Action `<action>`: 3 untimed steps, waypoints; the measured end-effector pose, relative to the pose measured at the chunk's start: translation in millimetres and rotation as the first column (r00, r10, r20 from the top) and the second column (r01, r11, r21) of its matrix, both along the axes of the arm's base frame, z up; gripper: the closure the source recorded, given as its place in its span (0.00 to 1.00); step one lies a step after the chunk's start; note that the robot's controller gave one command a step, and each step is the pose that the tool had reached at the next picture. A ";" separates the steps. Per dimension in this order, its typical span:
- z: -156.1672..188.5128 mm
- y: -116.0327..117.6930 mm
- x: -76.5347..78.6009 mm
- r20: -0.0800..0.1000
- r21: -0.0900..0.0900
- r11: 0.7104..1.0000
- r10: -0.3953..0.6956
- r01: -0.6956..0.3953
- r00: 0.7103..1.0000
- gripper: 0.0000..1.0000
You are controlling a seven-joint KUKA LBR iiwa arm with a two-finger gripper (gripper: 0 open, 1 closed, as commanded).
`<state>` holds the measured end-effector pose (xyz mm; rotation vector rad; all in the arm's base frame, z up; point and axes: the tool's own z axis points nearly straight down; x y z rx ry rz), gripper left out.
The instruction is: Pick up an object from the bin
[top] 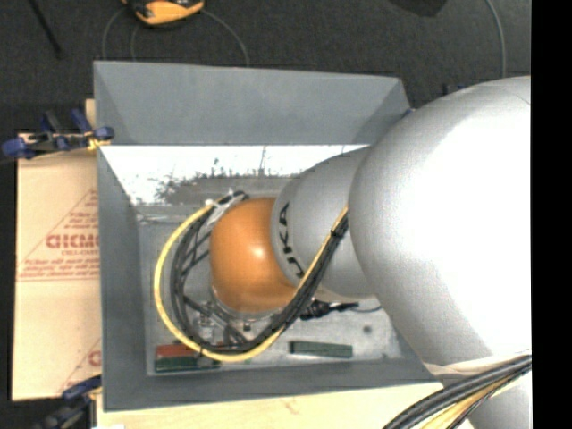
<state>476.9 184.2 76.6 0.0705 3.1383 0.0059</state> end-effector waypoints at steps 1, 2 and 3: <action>113.8 18.5 7.4 0.000 -0.004 0.990 0.144 -0.144 0.990 1.00; 113.8 19.2 7.1 -0.001 -0.003 0.990 0.142 -0.142 0.990 0.00; 113.8 19.4 7.0 -0.001 -0.002 0.990 0.142 -0.142 0.990 0.00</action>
Offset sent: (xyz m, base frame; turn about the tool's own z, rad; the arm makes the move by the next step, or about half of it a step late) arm 0.0000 0.0000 0.0000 0.0000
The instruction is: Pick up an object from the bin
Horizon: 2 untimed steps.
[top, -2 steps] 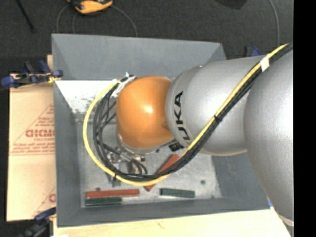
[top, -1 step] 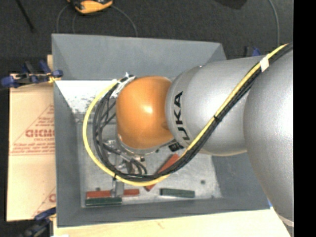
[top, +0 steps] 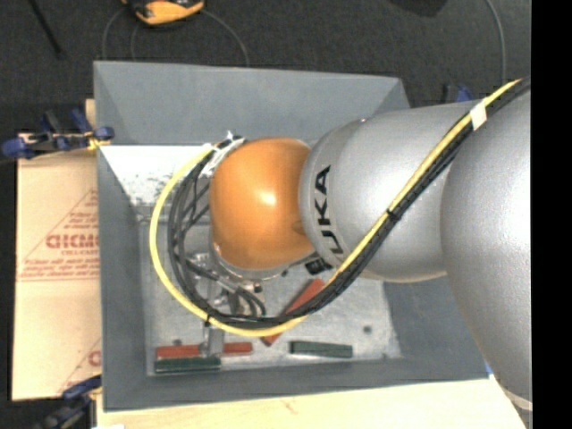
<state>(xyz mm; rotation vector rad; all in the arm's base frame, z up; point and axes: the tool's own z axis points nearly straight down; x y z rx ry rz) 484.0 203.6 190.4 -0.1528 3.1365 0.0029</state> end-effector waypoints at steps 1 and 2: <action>-50.5 -12.0 1.1 0.007 -0.001 0.997 0.080 -0.080 0.997 0.00; -79.1 -14.8 -2.3 -0.001 -0.003 0.960 0.281 -0.281 0.960 0.00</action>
Offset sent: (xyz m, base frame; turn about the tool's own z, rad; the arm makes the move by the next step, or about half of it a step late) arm -0.0039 -0.0157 -0.0947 -0.3959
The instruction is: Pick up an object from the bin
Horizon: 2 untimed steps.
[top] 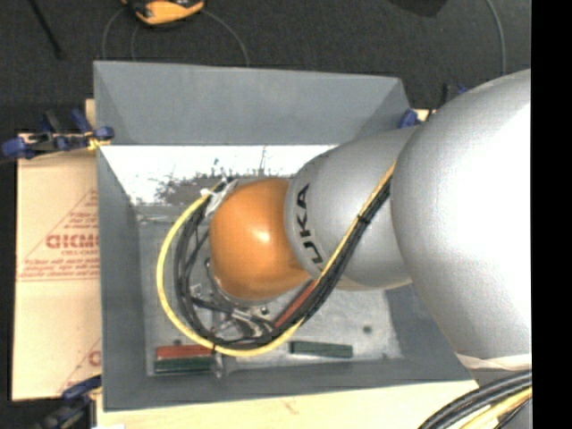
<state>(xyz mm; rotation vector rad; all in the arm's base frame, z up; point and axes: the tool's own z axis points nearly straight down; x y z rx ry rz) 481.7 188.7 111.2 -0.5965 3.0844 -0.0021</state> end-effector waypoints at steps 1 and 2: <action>-22.2 -52.4 3.8 0.000 0.003 0.992 -0.127 0.127 0.992 1.00; -22.2 -51.7 3.6 -0.001 0.004 0.992 -0.129 0.129 0.992 0.00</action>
Offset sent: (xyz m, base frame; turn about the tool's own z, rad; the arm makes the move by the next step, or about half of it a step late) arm 0.0000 0.0000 0.0000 0.0000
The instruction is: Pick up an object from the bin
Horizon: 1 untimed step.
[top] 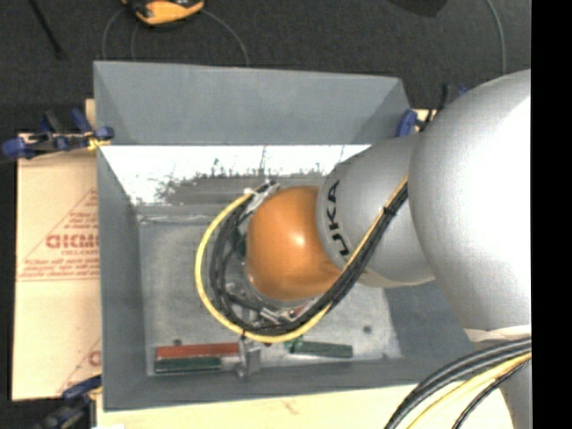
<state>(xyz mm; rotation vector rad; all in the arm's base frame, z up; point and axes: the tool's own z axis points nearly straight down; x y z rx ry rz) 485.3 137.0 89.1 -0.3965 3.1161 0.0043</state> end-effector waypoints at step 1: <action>0.0 -0.1 0.0 0.000 0.000 1.000 -0.003 0.003 1.000 1.00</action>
Offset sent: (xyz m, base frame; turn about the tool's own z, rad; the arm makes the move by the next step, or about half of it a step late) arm 0.0000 0.0000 0.0000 0.0000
